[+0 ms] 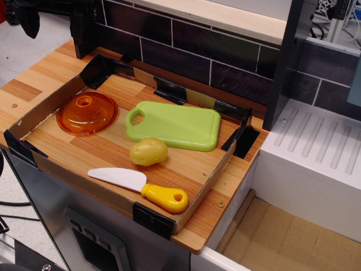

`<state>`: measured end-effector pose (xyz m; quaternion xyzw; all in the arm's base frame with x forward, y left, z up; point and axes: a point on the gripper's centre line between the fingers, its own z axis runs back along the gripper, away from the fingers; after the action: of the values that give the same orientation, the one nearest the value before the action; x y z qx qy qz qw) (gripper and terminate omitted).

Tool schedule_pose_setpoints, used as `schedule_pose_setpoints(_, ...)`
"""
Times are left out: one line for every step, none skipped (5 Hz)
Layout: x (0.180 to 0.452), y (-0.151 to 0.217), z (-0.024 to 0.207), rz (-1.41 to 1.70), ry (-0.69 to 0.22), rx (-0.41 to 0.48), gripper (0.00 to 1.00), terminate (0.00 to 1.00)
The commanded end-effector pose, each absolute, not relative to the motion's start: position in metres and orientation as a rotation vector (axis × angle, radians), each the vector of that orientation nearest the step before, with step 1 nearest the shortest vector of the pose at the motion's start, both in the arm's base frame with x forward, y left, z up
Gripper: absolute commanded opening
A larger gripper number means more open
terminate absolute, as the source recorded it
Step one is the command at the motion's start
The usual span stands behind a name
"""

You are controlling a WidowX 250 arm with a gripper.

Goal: Put knife on cutting board

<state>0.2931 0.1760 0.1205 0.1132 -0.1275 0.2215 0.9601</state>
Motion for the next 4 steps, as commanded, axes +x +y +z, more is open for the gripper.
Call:
schedule_pose_setpoints(0.293,0.176,0.120,0.449,-0.258,0.230,1.00,0.00)
schedule_pose_setpoints(0.306,0.152,0.120,0.217,-0.428,0.199,1.00,0.00)
schedule_pose_setpoints(0.308,0.133,0.115,-0.048,-0.451,0.226,1.00,0.00)
schedule_pose_setpoints(0.306,0.111,0.110,-0.293,-0.486,0.182,1.00,0.00)
